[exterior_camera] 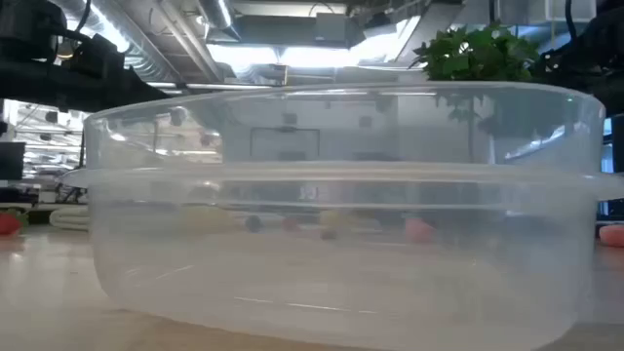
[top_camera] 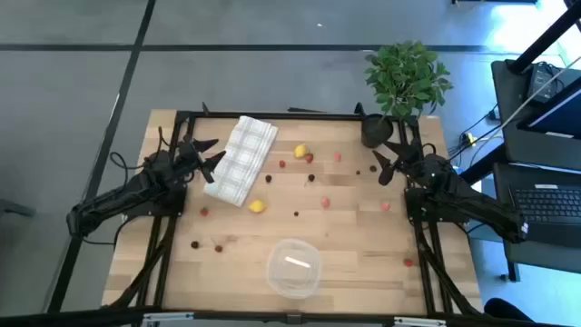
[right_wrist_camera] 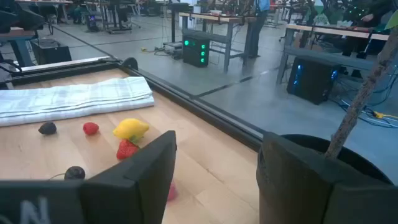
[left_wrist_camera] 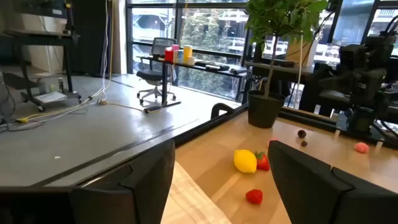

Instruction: Pick and placing Produce into tupperware

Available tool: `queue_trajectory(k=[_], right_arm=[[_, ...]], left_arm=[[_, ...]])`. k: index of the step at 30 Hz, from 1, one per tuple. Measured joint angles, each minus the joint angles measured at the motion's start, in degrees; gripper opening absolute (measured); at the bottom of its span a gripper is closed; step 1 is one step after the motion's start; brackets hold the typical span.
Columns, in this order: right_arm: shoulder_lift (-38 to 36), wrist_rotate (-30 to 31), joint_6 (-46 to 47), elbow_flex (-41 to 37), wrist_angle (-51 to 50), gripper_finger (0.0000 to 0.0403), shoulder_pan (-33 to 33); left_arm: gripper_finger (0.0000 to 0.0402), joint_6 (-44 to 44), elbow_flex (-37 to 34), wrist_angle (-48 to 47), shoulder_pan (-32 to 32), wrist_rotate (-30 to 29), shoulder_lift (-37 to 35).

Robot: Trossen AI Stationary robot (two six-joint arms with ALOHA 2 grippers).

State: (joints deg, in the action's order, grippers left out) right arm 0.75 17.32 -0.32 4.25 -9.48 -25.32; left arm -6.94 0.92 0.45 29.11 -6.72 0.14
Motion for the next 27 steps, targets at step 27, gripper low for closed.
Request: queue_trajectory(k=[27], right_arm=[[-0.02,0.0,0.0,0.0,-0.01,0.0241,0.0]], left_arm=[[0.025,0.0,0.01,0.0,0.01,0.0,0.0]])
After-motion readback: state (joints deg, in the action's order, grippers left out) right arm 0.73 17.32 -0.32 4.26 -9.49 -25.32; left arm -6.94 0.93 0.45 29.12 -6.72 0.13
